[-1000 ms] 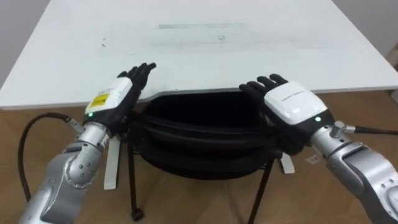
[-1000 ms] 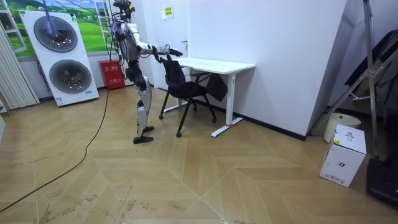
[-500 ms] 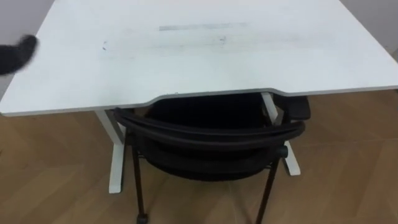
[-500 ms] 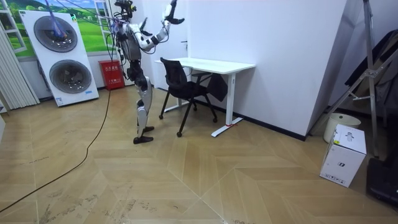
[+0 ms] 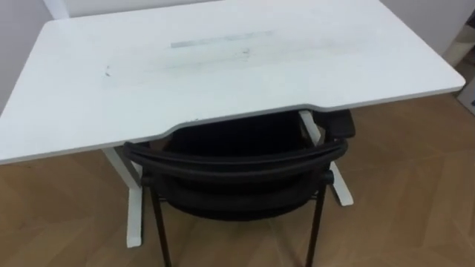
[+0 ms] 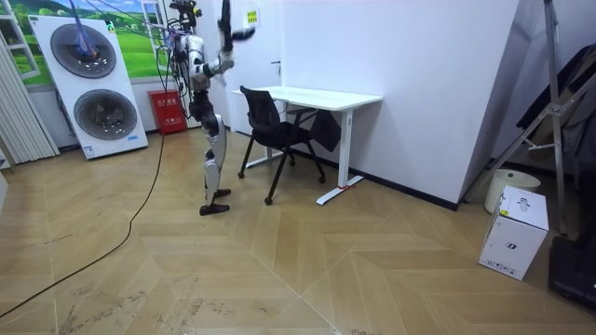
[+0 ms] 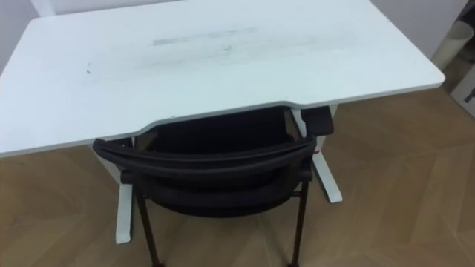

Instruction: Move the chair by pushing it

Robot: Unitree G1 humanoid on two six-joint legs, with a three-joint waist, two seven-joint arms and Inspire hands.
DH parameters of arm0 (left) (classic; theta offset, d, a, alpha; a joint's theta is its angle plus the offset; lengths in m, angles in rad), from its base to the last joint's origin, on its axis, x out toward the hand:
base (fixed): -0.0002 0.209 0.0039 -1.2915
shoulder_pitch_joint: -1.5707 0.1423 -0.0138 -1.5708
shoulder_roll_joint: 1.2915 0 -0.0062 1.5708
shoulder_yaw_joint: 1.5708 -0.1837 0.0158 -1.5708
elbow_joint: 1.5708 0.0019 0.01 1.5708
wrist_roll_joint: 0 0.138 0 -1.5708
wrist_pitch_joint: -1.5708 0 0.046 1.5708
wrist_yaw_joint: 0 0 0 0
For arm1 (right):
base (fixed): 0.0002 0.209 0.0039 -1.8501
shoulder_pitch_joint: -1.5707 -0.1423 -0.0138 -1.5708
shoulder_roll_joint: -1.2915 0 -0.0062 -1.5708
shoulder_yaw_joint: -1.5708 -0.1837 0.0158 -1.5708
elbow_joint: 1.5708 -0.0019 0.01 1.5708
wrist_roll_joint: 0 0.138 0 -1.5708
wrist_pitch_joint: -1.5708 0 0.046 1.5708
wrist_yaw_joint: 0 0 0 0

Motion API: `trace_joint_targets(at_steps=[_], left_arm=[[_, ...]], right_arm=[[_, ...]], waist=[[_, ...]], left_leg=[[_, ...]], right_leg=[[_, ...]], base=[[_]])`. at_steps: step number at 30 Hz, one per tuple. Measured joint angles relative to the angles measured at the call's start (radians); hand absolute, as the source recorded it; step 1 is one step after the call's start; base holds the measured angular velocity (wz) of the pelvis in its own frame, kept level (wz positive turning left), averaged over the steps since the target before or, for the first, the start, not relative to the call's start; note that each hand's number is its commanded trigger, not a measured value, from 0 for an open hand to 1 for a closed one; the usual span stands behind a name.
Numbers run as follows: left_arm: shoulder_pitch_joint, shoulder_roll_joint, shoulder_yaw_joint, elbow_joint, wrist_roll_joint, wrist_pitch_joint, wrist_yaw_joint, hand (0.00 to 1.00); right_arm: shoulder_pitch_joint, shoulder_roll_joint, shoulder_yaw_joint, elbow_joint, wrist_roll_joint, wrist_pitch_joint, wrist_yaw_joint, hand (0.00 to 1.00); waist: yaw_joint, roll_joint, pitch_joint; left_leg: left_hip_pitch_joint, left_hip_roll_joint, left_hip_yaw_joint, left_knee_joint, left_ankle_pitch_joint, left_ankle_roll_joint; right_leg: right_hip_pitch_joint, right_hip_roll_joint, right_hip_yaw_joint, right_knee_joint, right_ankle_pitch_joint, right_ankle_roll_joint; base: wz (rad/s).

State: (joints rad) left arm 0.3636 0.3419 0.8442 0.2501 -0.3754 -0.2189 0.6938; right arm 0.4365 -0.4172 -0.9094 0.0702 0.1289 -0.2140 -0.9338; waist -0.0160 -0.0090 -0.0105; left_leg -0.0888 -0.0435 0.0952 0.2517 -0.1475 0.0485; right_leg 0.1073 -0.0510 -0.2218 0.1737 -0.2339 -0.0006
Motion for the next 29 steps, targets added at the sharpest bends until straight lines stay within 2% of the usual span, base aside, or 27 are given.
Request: trace_joint_targets(at_steps=[1,3,4,5,6,7,9,11,13,15,16,18,22,24,27,29], left_arm=[[0.015,-0.026,-0.009,0.037,-0.035,0.003,0.007,0.00],[0.082,-0.123,-0.087,0.188,-0.137,0.017,0.015,0.00],[0.090,-0.142,-0.103,0.242,-0.153,0.020,0.012,0.00],[0.094,-0.172,-0.121,0.352,-0.184,0.026,0.000,0.00],[0.097,-0.190,-0.137,0.459,-0.201,0.027,-0.018,0.00],[0.097,-0.195,-0.137,0.516,-0.205,0.027,-0.034,0.00],[0.111,-0.201,-0.136,0.725,-0.205,0.027,-0.112,0.00],[0.126,-0.212,-0.137,0.851,-0.194,0.035,-0.176,0.00],[0.136,-0.222,-0.163,0.942,-0.128,0.080,-0.233,0.00],[0.120,-0.230,-0.224,1.028,-0.060,0.131,-0.313,0.00],[0.113,-0.229,-0.248,1.049,-0.046,0.143,-0.332,0.00],[0.088,-0.241,-0.349,1.065,0.012,0.183,-0.403,0.00],[0.012,-0.242,-0.465,1.063,0.098,0.237,-0.443,0.00],[-0.041,-0.242,-0.538,1.053,0.162,0.266,-0.451,0.00],[-0.094,-0.242,-0.592,1.024,0.261,0.306,-0.473,0.00],[-0.121,-0.242,-0.595,1.024,0.301,0.315,-0.491,0.00]], right_arm=[[0.021,0.039,0.023,0.037,0.038,0.008,0.002,0.00],[0.094,0.184,0.115,0.209,0.210,0.041,0.051,0.00],[0.099,0.211,0.132,0.267,0.245,0.045,0.067,0.00],[0.096,0.257,0.150,0.374,0.308,0.058,0.100,0.00],[0.094,0.282,0.177,0.490,0.362,0.063,0.134,0.00],[0.093,0.286,0.188,0.562,0.382,0.063,0.159,0.00],[0.089,0.297,0.190,0.819,0.416,0.063,0.254,0.00],[0.087,0.298,0.195,0.979,0.413,0.065,0.325,0.00],[0.069,0.300,0.228,1.092,0.394,0.090,0.386,0.00],[0.013,0.301,0.292,1.192,0.341,0.132,0.457,0.00],[-0.004,0.299,0.319,1.211,0.332,0.145,0.474,0.00],[-0.076,0.296,0.425,1.233,0.322,0.192,0.546,0.00],[-0.183,0.291,0.538,1.246,0.269,0.224,0.615,0.00],[-0.231,0.292,0.601,1.217,0.259,0.252,0.656,0.00],[-0.253,0.296,0.667,1.163,0.258,0.265,0.706,0.00],[-0.274,0.298,0.693,1.163,0.258,0.282,0.743,0.00]], waist=[[0.002,-0.002,0.0007],[0.001,0.005,-0.0040],[0.000,0.008,-0.0057],[-0.002,0.016,-0.0081],[-0.005,0.019,-0.0079],[-0.005,0.019,-0.0084],[-0.003,0.020,-0.0092],[-0.005,0.019,-0.0106],[-0.006,0.018,-0.0115],[-0.006,0.018,-0.0104],[-0.006,0.018,-0.0103],[-0.004,0.019,-0.0091],[-0.006,0.021,-0.0074],[0.000,0.020,-0.0066],[0.000,0.022,-0.0047],[-0.002,0.022,-0.0039]], left_leg=[[-0.003,0.001,0.000,0.002,-0.003,0.001],[-0.006,0.003,0.001,0.002,-0.010,0.003],[-0.005,0.003,0.001,0.001,-0.010,0.004],[-0.005,0.001,0.001,0.003,-0.013,0.006],[-0.004,-0.002,0.000,0.002,-0.014,0.006],[-0.003,-0.003,0.000,0.001,-0.014,0.007],[-0.003,-0.004,0.000,0.003,-0.019,0.008],[-0.002,-0.004,0.001,0.006,-0.025,0.004],[-0.001,-0.003,0.004,0.008,-0.024,0.006],[0.008,-0.003,0.003,0.008,-0.026,0.003],[0.012,-0.004,0.002,0.009,-0.026,0.003],[0.013,-0.004,-0.003,0.021,-0.028,0.006],[0.003,-0.005,-0.022,0.052,-0.031,0.010],[-0.005,-0.004,-0.028,0.058,-0.029,0.014],[-0.013,-0.005,-0.032,0.061,-0.030,0.013],[-0.023,-0.005,-0.029,0.068,-0.034,0.012]], right_leg=[[-0.003,0.000,0.003,0.001,0.000,0.000],[-0.005,-0.005,0.011,0.003,-0.002,0.004],[-0.004,-0.007,0.011,0.003,-0.003,0.005],[-0.004,-0.010,0.011,0.000,-0.005,0.008],[-0.004,-0.018,0.010,0.001,-0.009,0.011],[-0.003,-0.020,0.010,0.001,-0.009,0.011],[0.002,-0.022,0.008,-0.002,-0.010,0.012],[0.006,-0.023,0.008,-0.001,-0.012,0.014],[0.011,-0.023,0.009,0.003,-0.012,0.014],[0.012,-0.023,0.011,0.008,-0.013,0.015],[0.015,-0.023,0.010,0.008,-0.014,0.015],[0.020,-0.025,-0.001,0.012,-0.021,0.016],[0.033,-0.023,-0.029,0.013,-0.021,0.016],[0.030,-0.019,-0.030,0.013,-0.020,0.015],[0.027,-0.018,-0.037,0.009,-0.020,0.015],[0.024,-0.014,-0.043,0.007,-0.020,0.014]], base=[[-0.14],[-0.06],[0.00],[0.00],[0.00],[0.04],[0.00],[0.00],[-0.02],[0.00],[0.00],[0.11],[0.22],[0.08],[0.04],[0.07]])
